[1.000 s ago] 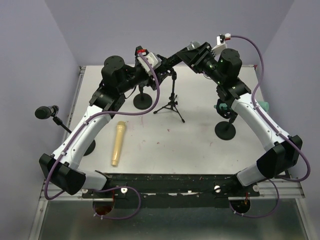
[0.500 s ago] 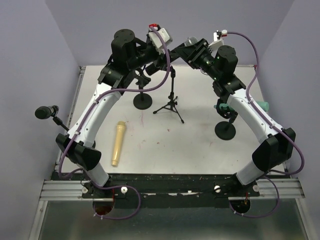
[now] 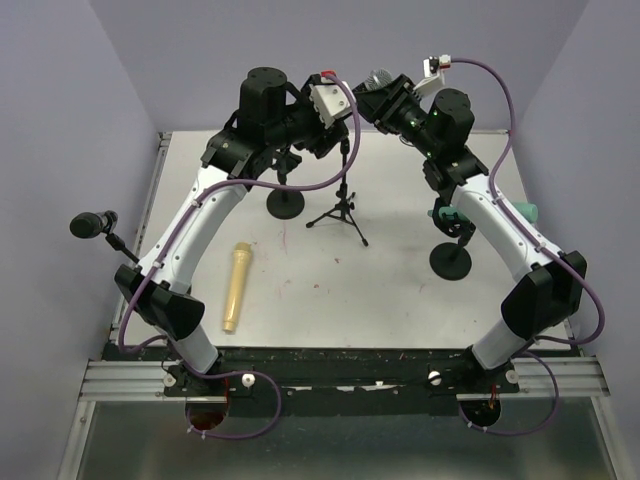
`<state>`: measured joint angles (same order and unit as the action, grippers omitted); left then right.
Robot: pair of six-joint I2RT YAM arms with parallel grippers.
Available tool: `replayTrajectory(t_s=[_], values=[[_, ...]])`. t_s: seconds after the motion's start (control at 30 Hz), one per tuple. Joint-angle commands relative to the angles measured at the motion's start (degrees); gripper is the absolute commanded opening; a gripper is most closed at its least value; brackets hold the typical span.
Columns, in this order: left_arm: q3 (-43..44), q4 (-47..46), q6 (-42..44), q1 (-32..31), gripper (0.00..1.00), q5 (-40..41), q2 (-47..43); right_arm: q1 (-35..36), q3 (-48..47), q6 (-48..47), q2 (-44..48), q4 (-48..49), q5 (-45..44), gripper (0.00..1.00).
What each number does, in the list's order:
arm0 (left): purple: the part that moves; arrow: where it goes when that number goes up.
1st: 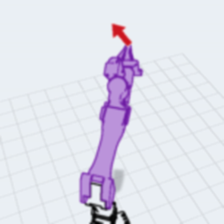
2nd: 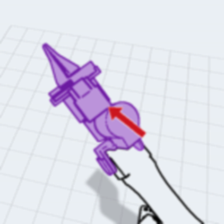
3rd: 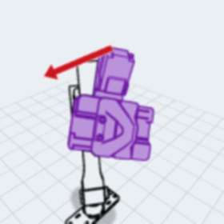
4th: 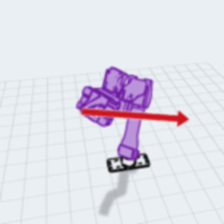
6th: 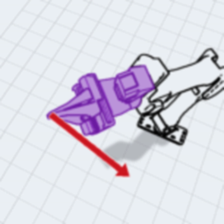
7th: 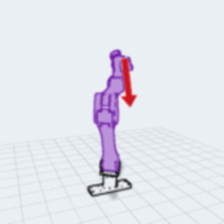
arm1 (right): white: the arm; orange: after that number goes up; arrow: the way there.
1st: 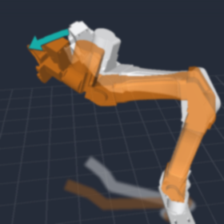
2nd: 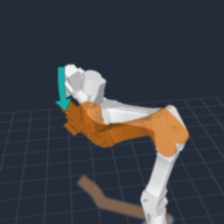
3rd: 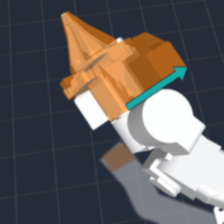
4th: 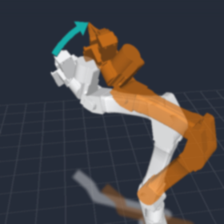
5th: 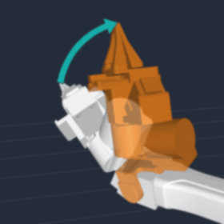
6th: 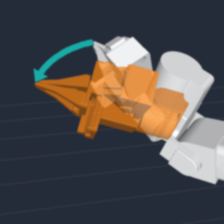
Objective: Remove the microphone from the stand
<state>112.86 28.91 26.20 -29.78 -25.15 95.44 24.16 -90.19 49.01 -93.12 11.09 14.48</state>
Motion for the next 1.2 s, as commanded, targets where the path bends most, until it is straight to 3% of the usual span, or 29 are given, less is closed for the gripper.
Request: replayTrajectory(t_s=[0.0,0.27,0.57,0.83,1.17], values=[[-0.1,2.64,4.47,-0.81,0.71,6.77,-1.75,-0.78,-2.62,-2.34,-0.75,3.41,0.64,0.01],[0.08,4.23,5.53,-0.98,0.56,8.27,-0.78,-3.42,-3.94,-2.43,0.04,2.71,-0.77,0.01],[0.34,4.75,7.47,-0.89,0.51,8.89,-0.25,-9.92,-5.78,-1.03,0.92,2.18,-0.77,0.01],[1.22,3.88,7.38,-1.07,0.51,8.54,0.18,-18.44,-9.29,1.08,0.93,2.27,1.24,0.0],[0.79,-0.86,4.74,-1.68,0.64,5.55,-1.13,-18.8,-8.07,3.28,0.31,1.65,4.42,0.01]])
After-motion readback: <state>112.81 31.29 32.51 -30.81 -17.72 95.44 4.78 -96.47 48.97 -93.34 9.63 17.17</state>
